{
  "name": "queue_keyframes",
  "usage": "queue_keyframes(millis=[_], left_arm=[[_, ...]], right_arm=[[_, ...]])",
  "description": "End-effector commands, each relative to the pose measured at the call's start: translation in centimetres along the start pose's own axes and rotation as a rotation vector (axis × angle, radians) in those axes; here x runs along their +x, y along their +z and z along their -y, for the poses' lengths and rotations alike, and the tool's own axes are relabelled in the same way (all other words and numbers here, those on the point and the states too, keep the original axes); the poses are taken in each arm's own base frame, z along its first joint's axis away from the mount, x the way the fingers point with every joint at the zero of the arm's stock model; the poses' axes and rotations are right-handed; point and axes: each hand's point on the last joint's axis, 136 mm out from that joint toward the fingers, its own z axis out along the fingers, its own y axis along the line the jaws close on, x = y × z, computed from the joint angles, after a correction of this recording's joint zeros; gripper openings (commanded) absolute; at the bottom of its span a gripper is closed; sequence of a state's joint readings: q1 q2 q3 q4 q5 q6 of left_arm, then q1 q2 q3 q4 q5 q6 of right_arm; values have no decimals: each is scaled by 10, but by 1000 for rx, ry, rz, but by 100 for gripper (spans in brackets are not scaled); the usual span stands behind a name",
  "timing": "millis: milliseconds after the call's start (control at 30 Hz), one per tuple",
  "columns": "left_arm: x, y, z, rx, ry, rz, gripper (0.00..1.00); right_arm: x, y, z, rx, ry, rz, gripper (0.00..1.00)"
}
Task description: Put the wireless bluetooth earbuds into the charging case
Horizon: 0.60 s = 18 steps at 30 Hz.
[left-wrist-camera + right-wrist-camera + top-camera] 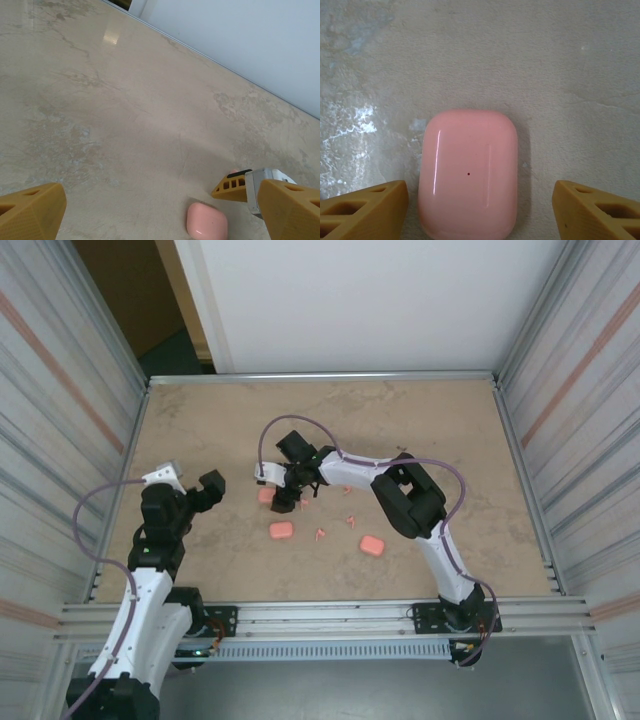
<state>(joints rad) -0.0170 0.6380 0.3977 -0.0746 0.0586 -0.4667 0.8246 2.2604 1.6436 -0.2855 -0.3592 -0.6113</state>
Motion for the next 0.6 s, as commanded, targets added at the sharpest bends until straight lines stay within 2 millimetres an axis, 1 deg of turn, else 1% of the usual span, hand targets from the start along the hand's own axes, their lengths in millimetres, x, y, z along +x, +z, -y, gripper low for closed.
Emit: queue_keyframes(millis=[0,167,333,400,467,567], left_arm=[[-4,0,2,5,18,18,99],[-4,0,2,6,15,18,98],[-3,0,2,9,11,16,99],[-5,0,3,12,8,18,99],[-5,-1,5,20,4,15,99],[-6,-2,11,45,-7,10,99]], right_arm=[[2,6,-1,-9,14,-25,72],[6,8,-2,-15,20,-40,62],[6,7,0,-7,25,-45,49],[1,3,2,0,22,-30,43],[-7,-3,4,13,12,-6,41],[-20,-18,10,49,-6,49,40]])
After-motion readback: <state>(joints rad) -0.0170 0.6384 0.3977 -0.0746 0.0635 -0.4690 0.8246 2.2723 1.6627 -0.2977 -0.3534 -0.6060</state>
